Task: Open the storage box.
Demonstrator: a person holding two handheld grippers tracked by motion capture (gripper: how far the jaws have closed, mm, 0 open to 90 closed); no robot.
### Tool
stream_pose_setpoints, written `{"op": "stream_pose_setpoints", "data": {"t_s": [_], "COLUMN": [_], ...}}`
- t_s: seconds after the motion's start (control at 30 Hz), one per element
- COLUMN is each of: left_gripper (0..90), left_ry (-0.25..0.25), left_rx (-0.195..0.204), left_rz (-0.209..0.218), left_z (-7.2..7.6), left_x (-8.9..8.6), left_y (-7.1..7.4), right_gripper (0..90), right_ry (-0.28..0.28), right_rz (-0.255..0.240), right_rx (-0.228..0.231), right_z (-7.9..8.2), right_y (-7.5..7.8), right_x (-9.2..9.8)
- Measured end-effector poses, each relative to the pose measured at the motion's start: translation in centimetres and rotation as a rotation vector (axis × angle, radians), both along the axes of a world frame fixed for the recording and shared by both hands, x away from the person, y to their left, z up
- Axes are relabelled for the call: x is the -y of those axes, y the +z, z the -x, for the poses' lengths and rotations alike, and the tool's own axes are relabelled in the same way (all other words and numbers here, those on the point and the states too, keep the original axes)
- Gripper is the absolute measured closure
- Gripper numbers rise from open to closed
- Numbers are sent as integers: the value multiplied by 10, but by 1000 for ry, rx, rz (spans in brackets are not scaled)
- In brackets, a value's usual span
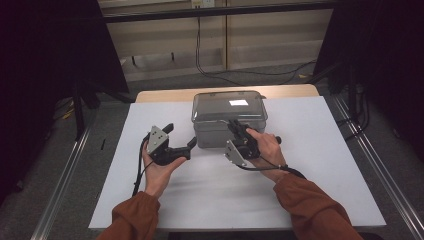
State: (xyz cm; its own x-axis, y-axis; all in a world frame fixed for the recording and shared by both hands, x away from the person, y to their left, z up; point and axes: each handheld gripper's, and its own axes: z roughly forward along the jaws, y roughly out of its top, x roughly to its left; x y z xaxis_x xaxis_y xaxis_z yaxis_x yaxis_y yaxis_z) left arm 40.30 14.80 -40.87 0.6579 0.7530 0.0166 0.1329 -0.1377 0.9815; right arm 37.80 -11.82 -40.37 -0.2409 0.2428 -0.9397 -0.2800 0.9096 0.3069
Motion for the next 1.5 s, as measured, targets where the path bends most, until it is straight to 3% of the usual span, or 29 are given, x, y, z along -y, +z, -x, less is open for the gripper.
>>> {"op": "stream_pose_setpoints", "data": {"t_s": [0.17,0.33,0.4,0.5,0.83,0.97,1.13,1.17,1.23,1.5], "left_gripper": [50,64,71,71,182,241,233,294,326,393], "left_ry": [2,-1,5,13,-15,-15,3,0,-4,7], "left_rx": [12,14,43,38,58,81,83,98,104,112], "left_rz": [-18,-3,-18,-37,-50,-59,-63,-77,-85,-83], "left_z": [-12,-24,-32,-36,-38,-38,-41,-41,-42,-44], "left_x": [7,16,21,25,29,31,31,31,31,37], "left_y": [2,0,-1,-1,-6,-6,-8,-9,-9,-12], "right_gripper": [797,796,796,795,787,782,777,773,770,764], "right_ry": [-3,-2,-1,-4,-2,3,3,6,8,7], "right_rz": [-11,-22,-24,-26,-32,-32,-33,-36,-37,-51], "right_rx": [3,7,9,7,-5,-12,-16,-18,-20,-26], "right_z": [-1,-2,-3,-3,-2,-2,-2,-2,-3,-3], "right_y": [4,7,8,8,7,4,1,1,0,0], "right_x": [0,0,0,0,0,-1,0,0,-1,-1]}}
